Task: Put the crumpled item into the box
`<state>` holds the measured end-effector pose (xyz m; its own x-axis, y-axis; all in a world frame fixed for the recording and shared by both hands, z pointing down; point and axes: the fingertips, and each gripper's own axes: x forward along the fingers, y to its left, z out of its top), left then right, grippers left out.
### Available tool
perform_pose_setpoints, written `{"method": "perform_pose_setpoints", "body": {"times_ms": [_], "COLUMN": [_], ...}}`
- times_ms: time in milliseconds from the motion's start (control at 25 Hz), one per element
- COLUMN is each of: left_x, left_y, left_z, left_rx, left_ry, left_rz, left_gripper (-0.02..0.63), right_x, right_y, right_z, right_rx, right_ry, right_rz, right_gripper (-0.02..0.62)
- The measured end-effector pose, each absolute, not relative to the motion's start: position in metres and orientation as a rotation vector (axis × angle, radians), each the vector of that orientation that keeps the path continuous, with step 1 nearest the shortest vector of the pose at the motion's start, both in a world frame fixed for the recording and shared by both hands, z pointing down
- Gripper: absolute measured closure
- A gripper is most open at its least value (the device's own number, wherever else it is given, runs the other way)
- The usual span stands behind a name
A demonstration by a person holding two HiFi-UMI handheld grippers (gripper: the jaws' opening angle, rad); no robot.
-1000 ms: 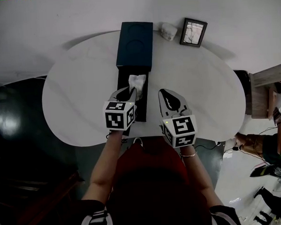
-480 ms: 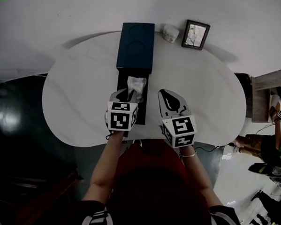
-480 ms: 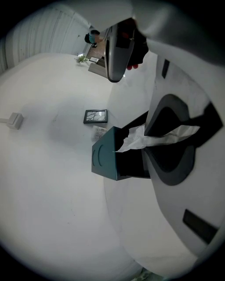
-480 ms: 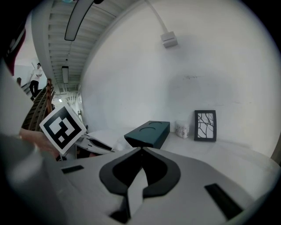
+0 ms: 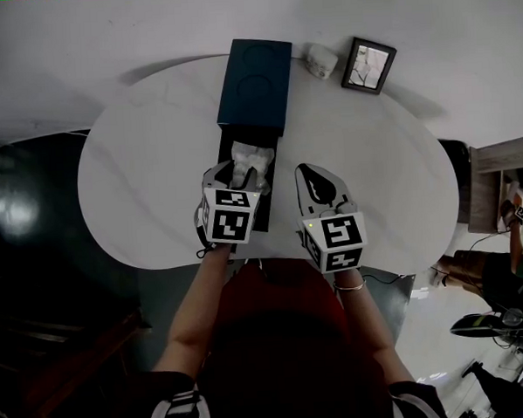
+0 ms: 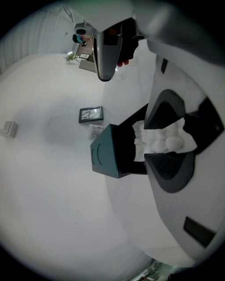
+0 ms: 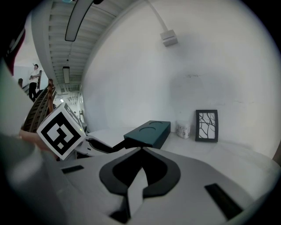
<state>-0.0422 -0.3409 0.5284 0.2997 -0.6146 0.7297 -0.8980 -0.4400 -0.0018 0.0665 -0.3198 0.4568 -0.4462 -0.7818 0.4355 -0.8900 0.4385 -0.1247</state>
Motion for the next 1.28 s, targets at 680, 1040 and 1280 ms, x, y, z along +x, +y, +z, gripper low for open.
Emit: {"method": "perform_pose_setpoints", "body": {"times_ms": [680, 1040, 1280], "left_x": [-0.058, -0.067, -0.076], "left_y": [-0.337, -0.321, -0.303], "left_z": [0.489, 0.467, 0.454], "left_rx": [2.195, 2.254, 2.305], "left_ry": [-1.437, -1.439, -1.439], "left_rz": [0.740, 0.620, 0.590], "left_gripper": [0.448, 0.501, 0.546], "right_x": [0.053, 0.044, 0.034], "right_y": [-0.314, -0.297, -0.281], "right_z": [0.444, 0.435, 0.429], "right_rx": [1.416, 1.445, 1.452], "right_ry": [-2.428, -2.445, -2.446], "right_rz": [0.456, 0.463, 0.443], "right_gripper": [0.580, 0.580, 0.580]}}
